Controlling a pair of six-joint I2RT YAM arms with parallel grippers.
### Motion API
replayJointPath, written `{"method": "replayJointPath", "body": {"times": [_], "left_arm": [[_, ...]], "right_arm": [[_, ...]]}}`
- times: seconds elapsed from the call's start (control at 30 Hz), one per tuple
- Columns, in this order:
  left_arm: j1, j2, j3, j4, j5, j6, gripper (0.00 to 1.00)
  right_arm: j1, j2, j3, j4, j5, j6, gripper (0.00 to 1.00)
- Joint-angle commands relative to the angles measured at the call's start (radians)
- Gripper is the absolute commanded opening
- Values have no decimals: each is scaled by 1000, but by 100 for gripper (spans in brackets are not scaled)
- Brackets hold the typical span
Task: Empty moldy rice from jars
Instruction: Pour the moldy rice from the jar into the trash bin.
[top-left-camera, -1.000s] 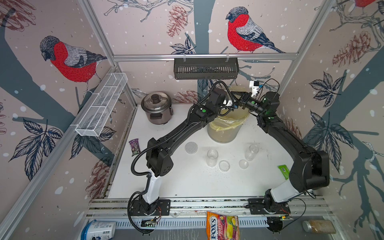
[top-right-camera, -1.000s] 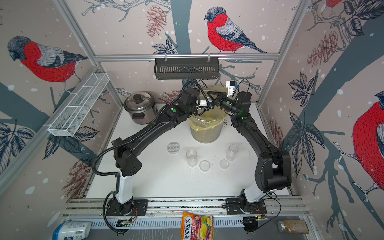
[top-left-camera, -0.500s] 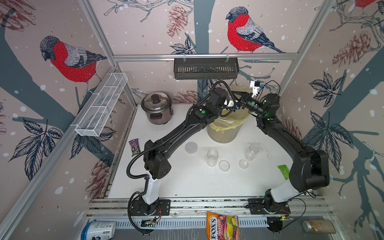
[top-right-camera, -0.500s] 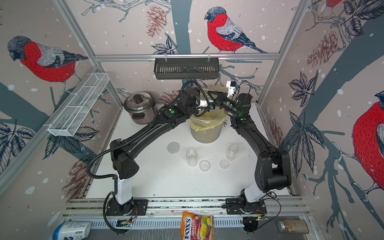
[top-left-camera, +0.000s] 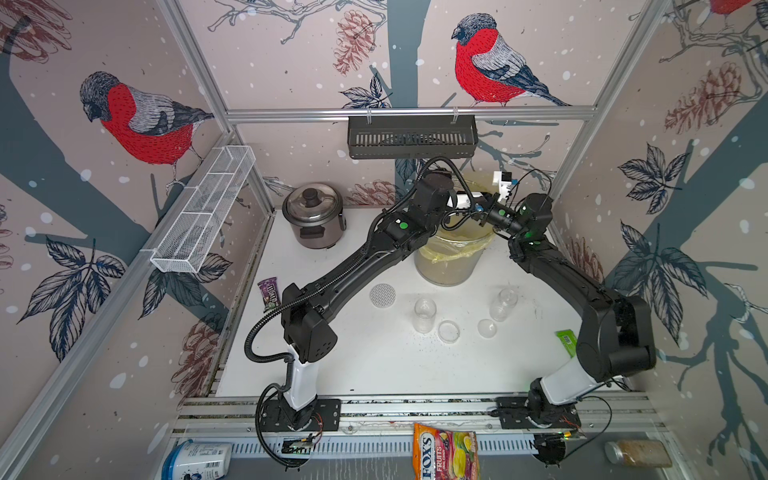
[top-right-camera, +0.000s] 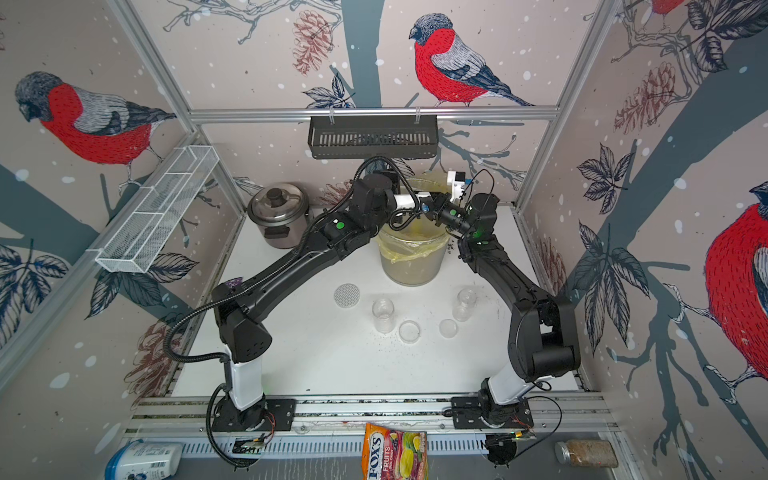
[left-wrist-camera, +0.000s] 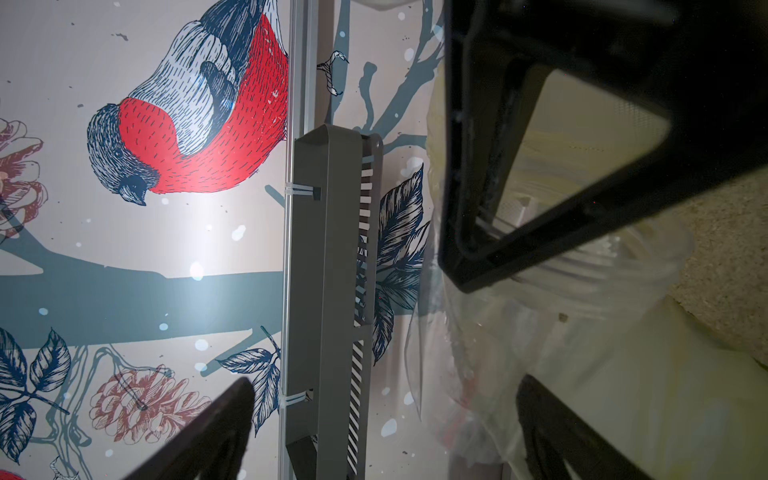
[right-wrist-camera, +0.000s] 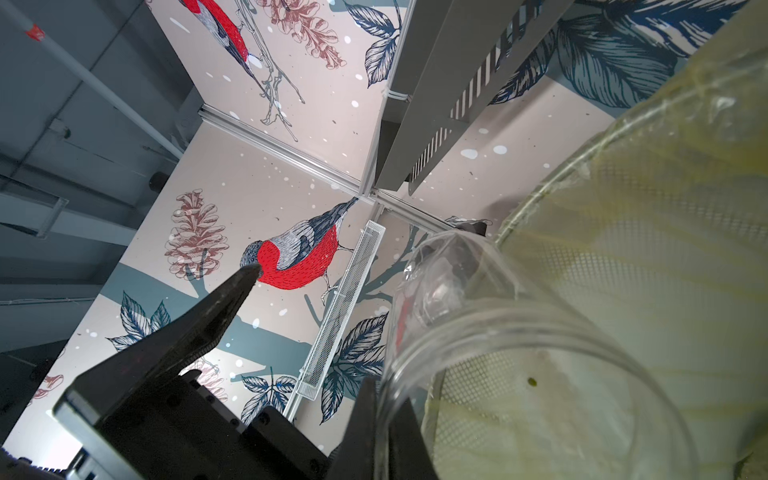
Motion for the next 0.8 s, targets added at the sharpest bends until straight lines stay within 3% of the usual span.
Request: {"method": "replayJointPath", "body": {"times": [0.0, 0.2, 0.4, 0.6, 0.77], "left_arm": [[16, -17, 25, 31, -6, -26, 97], [42, -68, 22, 35, 0, -98, 97], [50, -117, 2, 70, 33, -181, 97], [64, -200, -94, 155, 117, -336, 97], [66, -250, -201, 255, 114, -389, 97]], "right_arm": [[-5, 11, -28, 278, -83, 159, 0], [-19, 87, -99, 762, -67, 455, 0], [-24, 151, -122, 1117, 21, 626, 0], [-13, 149, -127, 1126, 45, 598, 0], [-6, 145, -107, 1125, 104, 572, 0]]}}
